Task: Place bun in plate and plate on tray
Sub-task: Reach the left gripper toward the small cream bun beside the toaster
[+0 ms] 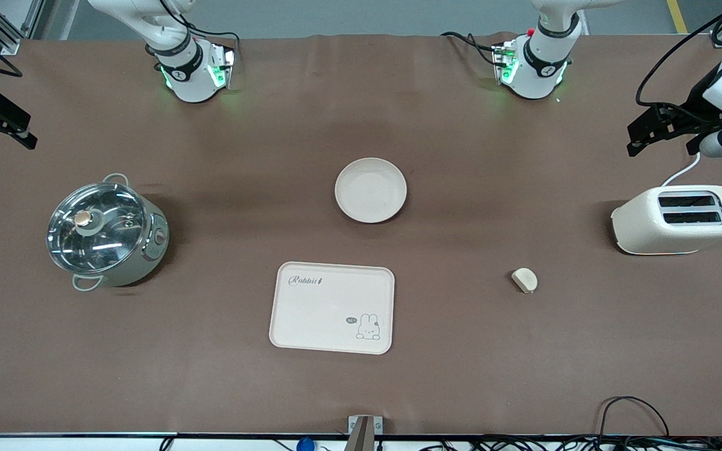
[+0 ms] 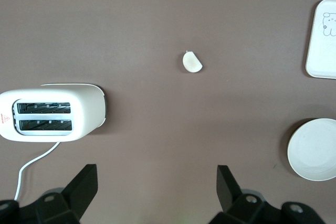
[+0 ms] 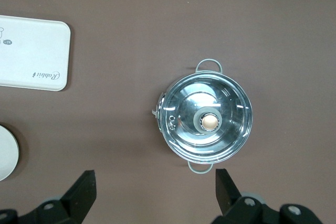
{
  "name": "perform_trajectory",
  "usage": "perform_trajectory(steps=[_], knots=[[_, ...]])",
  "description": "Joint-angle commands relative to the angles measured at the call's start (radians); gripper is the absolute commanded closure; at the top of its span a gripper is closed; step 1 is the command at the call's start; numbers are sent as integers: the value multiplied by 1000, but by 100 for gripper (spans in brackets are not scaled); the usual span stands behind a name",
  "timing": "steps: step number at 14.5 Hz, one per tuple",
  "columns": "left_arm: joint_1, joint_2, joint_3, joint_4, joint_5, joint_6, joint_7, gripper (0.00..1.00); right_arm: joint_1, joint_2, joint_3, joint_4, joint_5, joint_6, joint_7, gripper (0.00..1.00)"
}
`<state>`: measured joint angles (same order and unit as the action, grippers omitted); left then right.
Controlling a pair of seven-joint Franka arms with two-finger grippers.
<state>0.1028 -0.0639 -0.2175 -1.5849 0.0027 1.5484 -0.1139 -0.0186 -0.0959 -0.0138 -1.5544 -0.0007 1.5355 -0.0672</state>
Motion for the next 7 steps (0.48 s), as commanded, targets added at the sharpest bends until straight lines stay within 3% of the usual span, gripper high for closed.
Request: perform_trajectory(steps=[1, 3, 7], knots=[[0, 16, 0, 19, -3, -2, 13, 0, 0, -13, 0, -1, 2, -11, -8, 0], [3, 29, 4, 40, 3, -2, 8, 0, 0, -13, 0, -1, 2, -9, -8, 0], [-15, 200, 0, 75, 8, 31, -9, 0, 5, -13, 2, 5, -5, -9, -9, 0]])
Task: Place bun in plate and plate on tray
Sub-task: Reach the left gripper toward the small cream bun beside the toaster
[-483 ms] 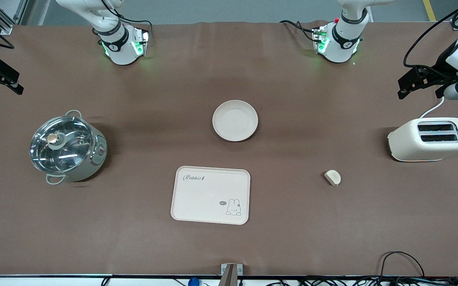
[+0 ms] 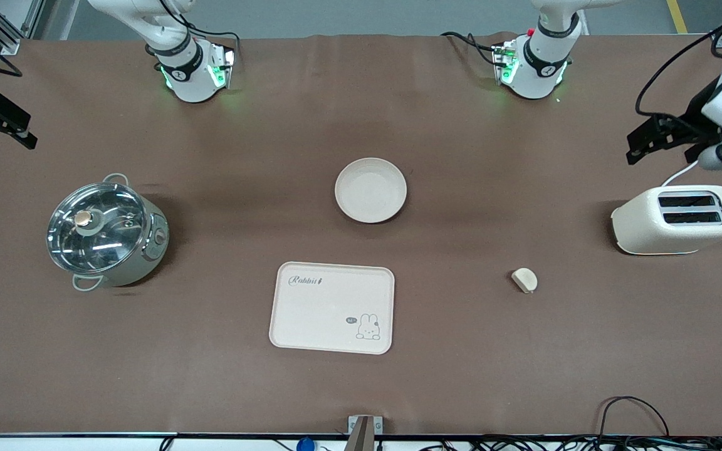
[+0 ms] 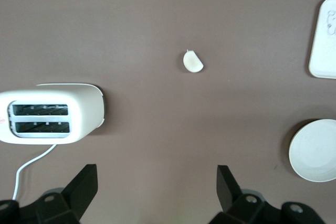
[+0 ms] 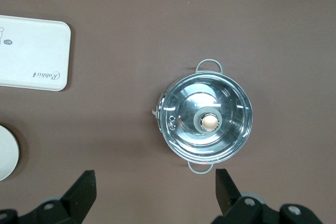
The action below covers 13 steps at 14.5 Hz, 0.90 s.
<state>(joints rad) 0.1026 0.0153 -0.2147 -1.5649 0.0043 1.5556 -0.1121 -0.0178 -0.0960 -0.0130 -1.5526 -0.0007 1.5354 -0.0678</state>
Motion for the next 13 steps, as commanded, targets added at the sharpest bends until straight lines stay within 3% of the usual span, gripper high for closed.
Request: perform_trajectory(steps=[1, 3, 6, 13], knots=[[-17, 162, -3, 52, 9, 97, -12, 0, 2, -13, 1, 3, -5, -9, -9, 0], [-11, 257, -8, 19, 8, 199, -11, 0, 2, -13, 1, 3, -4, -9, -7, 0], [-20, 305, -9, -12, 3, 250, -53, 0, 1, -11, 1, 3, -4, -9, -9, 0], [-110, 532, -8, -32, 46, 535, -558, 0, -1, -11, 1, 3, -1, -9, -6, 0]])
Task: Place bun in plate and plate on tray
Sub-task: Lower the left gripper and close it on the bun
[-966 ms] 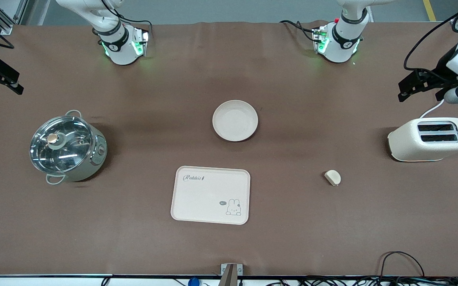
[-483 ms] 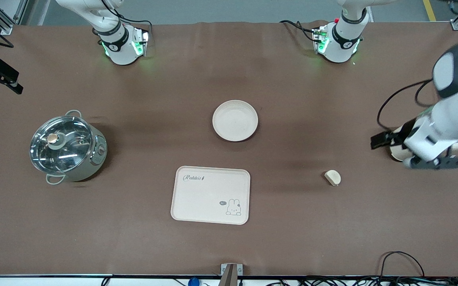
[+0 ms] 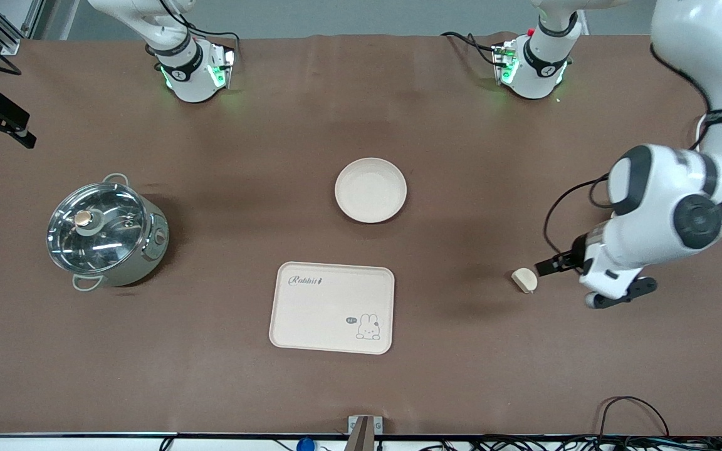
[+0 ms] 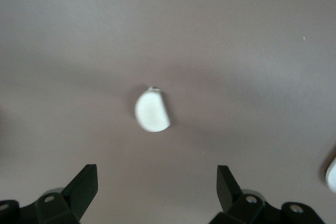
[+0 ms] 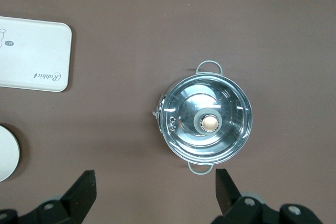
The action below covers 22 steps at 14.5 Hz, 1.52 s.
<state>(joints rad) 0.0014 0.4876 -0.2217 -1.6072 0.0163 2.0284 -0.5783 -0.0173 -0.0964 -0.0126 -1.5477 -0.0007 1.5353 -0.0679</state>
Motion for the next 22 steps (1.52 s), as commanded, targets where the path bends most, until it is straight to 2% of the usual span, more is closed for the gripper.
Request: perform_trajectory(steps=[1, 4, 7, 11, 14, 17, 19, 22], knots=[[-11, 89, -1, 10, 56, 84, -98, 0, -1, -11, 0, -2, 1, -9, -6, 0], [5, 158, 5, 13, 114, 122, -101, 0, -1, -11, 0, -2, 2, -9, -6, 0], [9, 222, 13, 13, 116, 191, -147, 2, -1, -11, 0, -2, 4, -11, -4, 0], [3, 249, 13, 9, 117, 224, -170, 8, 0, -11, 0, -2, 4, -11, -3, 0], [5, 246, 13, -19, 117, 216, -170, 27, -1, -11, 0, -2, 4, -11, -1, 0], [-1, 252, 12, -20, 117, 216, -170, 56, 0, -11, 0, -2, 4, -11, 0, 0], [-1, 258, 12, -16, 117, 216, -169, 64, 0, -11, 0, -2, 4, -11, 0, 0], [-4, 241, -1, -8, 114, 213, -172, 68, 0, -11, 0, -2, 4, -11, 2, 0]])
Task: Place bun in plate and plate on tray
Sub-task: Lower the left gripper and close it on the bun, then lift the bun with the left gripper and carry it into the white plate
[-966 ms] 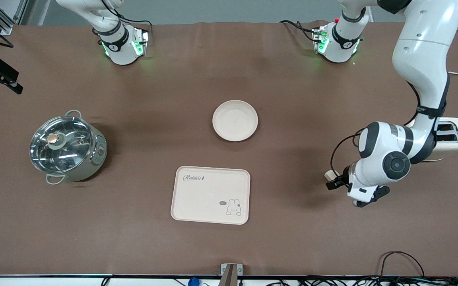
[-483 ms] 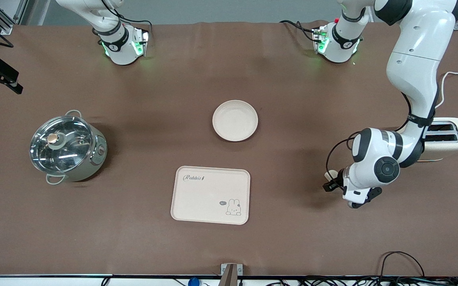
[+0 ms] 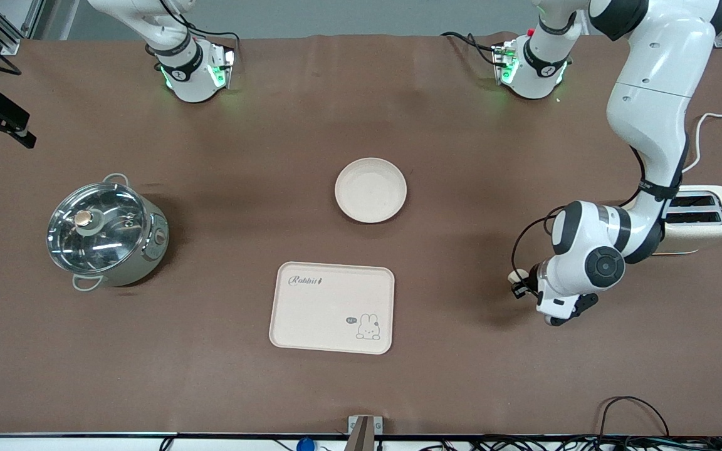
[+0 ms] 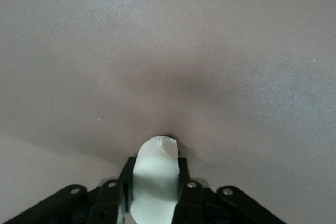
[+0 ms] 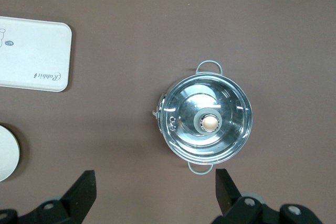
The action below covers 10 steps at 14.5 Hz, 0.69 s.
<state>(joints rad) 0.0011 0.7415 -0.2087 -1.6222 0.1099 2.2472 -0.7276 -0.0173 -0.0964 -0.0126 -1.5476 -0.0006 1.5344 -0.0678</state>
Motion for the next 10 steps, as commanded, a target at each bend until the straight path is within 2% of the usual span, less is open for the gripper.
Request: perform_trajectory(steps=[1, 4, 8, 10], knots=[[-12, -28, -17, 8, 11, -20, -24, 69, -3, -11, 0, -2, 4, -10, -6, 0], [-18, -31, -86, 53, -13, -72, -108, 68, -1, -11, -1, -2, 5, -10, -6, 0], [-30, -34, -202, 61, -1, -80, -254, 68, -3, -11, -1, -2, 7, -8, -6, 0], [-79, -47, -210, 61, -1, -80, -311, 68, -3, -11, -1, -2, 5, -10, -4, 0]])
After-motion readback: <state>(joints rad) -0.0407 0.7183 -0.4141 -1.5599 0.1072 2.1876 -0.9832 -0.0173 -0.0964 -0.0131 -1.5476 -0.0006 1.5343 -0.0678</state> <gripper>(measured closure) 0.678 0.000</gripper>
